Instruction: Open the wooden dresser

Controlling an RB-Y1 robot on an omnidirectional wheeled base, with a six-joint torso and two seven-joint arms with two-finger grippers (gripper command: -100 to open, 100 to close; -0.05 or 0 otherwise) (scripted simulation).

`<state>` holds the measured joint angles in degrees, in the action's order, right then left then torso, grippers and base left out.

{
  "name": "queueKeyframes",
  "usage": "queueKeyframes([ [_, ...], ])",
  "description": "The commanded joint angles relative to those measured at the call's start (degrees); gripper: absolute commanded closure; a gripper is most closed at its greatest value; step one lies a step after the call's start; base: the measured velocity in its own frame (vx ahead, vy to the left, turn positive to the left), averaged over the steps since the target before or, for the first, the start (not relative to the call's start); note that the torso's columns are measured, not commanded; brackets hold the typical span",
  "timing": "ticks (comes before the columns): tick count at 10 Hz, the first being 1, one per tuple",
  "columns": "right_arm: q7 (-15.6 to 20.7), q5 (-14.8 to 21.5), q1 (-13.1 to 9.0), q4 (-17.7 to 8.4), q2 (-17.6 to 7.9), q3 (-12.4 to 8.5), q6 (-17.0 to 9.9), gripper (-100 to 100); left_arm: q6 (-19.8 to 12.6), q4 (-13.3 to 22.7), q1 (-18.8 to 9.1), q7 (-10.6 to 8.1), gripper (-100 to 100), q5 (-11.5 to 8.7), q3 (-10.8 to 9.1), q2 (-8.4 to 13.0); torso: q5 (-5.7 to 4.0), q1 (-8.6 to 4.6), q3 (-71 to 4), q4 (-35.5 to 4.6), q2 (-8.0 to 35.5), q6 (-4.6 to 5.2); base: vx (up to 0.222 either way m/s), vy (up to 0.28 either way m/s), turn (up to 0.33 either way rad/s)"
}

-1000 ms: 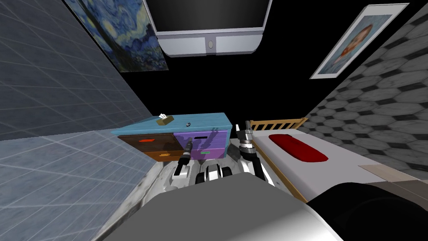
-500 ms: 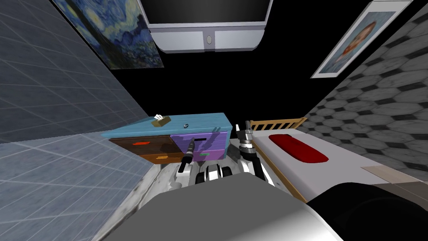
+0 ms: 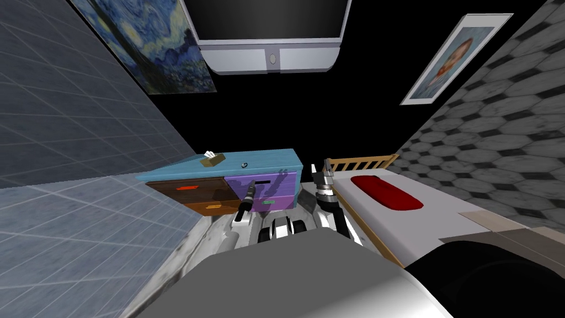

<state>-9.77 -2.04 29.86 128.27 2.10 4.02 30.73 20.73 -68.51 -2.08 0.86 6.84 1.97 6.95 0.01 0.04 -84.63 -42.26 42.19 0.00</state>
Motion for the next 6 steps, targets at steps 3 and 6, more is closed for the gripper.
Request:
queueKeyframes([
  [3, 0.0, 0.0, 0.0, 0.0, 0.0, 0.0, 0.0, 0, 1.2, 6.2, -4.2, -1.42, -100, 0.4, -1.35, 0.9, -0.01, -0.04, 0.1, 0.0, 0.1, 0.01, -0.020, -0.021, -0.011],
  [6, 0.0, 0.0, 0.0, 0.0, 0.0, 0.0, 0.0, 0, 2.8, 11.5, -9.2, -3.32, -100, 1.0, -3.03, 2.4, -0.01, -0.04, 0.1, 0.0, 0.1, 0.00, -0.042, -0.031, -0.018],
])
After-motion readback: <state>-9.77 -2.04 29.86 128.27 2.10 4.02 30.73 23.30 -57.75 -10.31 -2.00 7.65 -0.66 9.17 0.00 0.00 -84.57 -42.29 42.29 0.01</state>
